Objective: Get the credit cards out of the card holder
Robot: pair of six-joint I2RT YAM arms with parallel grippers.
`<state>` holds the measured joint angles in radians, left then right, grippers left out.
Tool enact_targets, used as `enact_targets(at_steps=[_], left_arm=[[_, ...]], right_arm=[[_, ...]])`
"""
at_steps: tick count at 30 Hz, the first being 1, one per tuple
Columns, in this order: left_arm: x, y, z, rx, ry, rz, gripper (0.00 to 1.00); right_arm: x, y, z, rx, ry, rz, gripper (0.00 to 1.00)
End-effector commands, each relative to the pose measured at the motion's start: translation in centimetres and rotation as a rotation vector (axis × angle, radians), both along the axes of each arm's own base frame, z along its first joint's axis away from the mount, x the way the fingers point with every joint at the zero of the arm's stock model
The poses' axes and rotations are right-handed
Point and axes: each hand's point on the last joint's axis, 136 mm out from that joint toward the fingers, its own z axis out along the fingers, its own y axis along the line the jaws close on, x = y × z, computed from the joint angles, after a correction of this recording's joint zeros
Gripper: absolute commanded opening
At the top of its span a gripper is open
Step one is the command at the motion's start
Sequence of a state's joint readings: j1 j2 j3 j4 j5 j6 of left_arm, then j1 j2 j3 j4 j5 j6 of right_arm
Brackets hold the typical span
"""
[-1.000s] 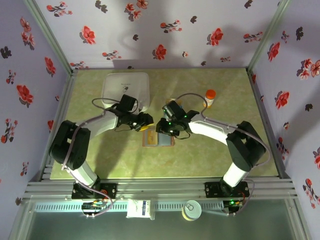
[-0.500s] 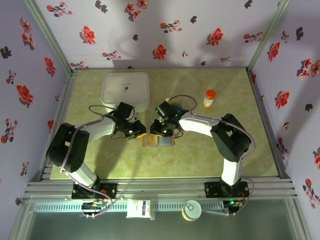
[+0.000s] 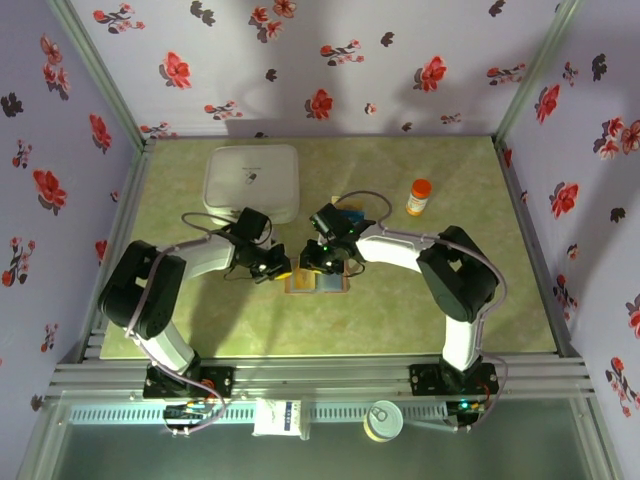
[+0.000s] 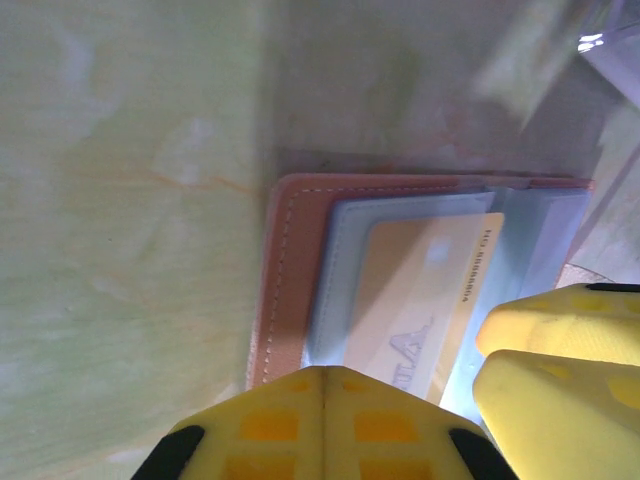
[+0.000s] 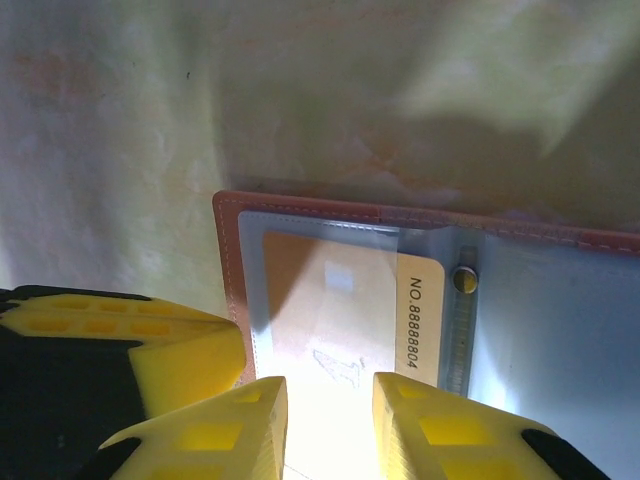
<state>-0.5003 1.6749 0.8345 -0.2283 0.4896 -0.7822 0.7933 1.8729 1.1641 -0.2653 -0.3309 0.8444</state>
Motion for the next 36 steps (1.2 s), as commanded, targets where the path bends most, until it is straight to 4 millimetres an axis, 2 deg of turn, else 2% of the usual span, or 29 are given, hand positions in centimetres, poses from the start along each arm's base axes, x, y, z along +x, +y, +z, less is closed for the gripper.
enact_targets(at_steps=[1,5,15,28,36], left_arm=[[-0.7,0.3,-1.3,0.033,0.024,-0.023,0.00],[-0.9,0.5,-1.7,0.049,0.037,-0.026,0.00],[-1.1,0.9,-1.9,0.071,0.043,-0.031,0.00],[-0.2,0.7,-1.1,0.072,0.022,-0.035,0.00],[1.2,0.4,1.3,0.056,-0.024,-0.030,0.00]], right_arm=[[-0.5,0.4,-0.9,0.003,0.016,0.023,0.29],[-0.6,0.1,-1.3,-0.011,0.019,0.026,0.29],[-0.8,-1.8,-2.2,-0.123,0.003,0.039,0.30],[-0.4,-2.0,0.3,-0.103,-0.057,0.047,0.31],[-0.6,-2.2,0.8,-0.088,-0.063,0.036,0.31]])
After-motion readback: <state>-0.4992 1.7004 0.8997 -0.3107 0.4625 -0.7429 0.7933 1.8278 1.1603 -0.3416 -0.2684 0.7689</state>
